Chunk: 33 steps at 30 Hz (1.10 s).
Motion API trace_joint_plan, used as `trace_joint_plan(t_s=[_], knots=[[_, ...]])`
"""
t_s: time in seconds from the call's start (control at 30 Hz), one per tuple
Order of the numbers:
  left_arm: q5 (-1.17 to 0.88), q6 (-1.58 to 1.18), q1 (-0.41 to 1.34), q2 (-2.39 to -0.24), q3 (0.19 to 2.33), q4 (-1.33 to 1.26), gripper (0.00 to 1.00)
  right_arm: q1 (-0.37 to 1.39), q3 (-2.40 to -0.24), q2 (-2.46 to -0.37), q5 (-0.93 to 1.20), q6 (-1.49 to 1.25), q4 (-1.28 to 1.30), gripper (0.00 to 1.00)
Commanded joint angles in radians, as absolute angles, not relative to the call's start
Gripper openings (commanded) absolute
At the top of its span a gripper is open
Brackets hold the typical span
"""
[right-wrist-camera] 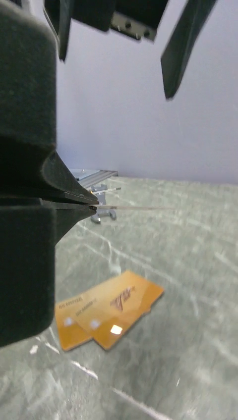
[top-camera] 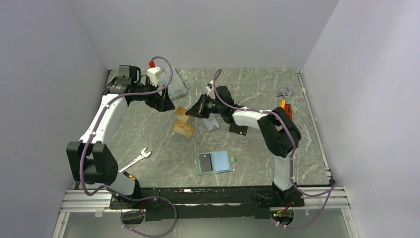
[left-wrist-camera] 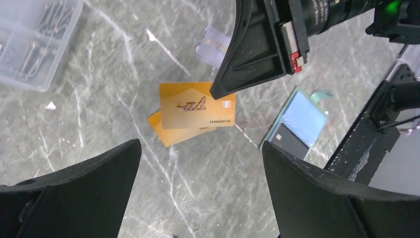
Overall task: Put the credit cards into the card holder
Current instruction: Pick up the credit card from the center of the board.
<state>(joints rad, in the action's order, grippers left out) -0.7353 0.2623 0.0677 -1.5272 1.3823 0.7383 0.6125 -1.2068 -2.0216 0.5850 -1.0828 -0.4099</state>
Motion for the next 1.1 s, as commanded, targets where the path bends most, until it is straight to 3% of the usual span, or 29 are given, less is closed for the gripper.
trace_joint_plan(t_s=[0.0, 0.17, 0.33, 0.4, 0.63, 0.73, 0.83, 0.93, 1.0, 1.07], knots=[[-0.831, 0.144, 0.068, -1.42, 1.361, 0.648, 0.99, 0.599, -1.189, -1.843, 0.589, -0.98, -0.408, 0.0], [-0.869, -0.012, 0.047, -1.349, 1.366, 0.574, 0.99, 0.6, -1.157, -1.66, 0.547, -0.893, -0.336, 0.0], [-1.222, -0.191, 0.021, -1.357, 1.309, 0.433, 0.99, 0.6, -1.147, -1.505, 0.489, -0.819, -0.239, 0.0], [-1.267, -0.264, 0.023, -1.336, 1.283, 0.328, 0.99, 0.599, -1.125, -1.447, 0.475, -0.813, -0.23, 0.0], [-1.331, -0.195, 0.04, -1.243, 1.318, 0.328, 0.99, 0.592, -1.055, -1.257, 0.426, -0.791, -0.189, 0.0], [-1.53, -0.295, 0.059, -1.31, 1.208, 0.177, 0.99, 0.586, -1.023, -1.221, 0.433, -0.803, -0.206, 0.0], [-1.383, -0.227, 0.112, -1.272, 1.195, 0.252, 0.99, 0.584, -0.984, -1.195, 0.442, -0.841, -0.26, 0.0], [-1.261, -0.416, 0.166, -1.197, 1.098, 0.037, 0.99, 0.584, -0.951, -1.17, 0.439, -0.878, -0.326, 0.0], [-1.223, -0.573, 0.18, -1.206, 1.044, -0.113, 0.91, 0.584, -0.928, -1.158, 0.437, -0.913, -0.386, 0.0], [-1.177, -0.559, 0.204, -1.212, 1.043, -0.076, 0.85, 0.584, -0.922, -1.151, 0.436, -0.935, -0.419, 0.0]])
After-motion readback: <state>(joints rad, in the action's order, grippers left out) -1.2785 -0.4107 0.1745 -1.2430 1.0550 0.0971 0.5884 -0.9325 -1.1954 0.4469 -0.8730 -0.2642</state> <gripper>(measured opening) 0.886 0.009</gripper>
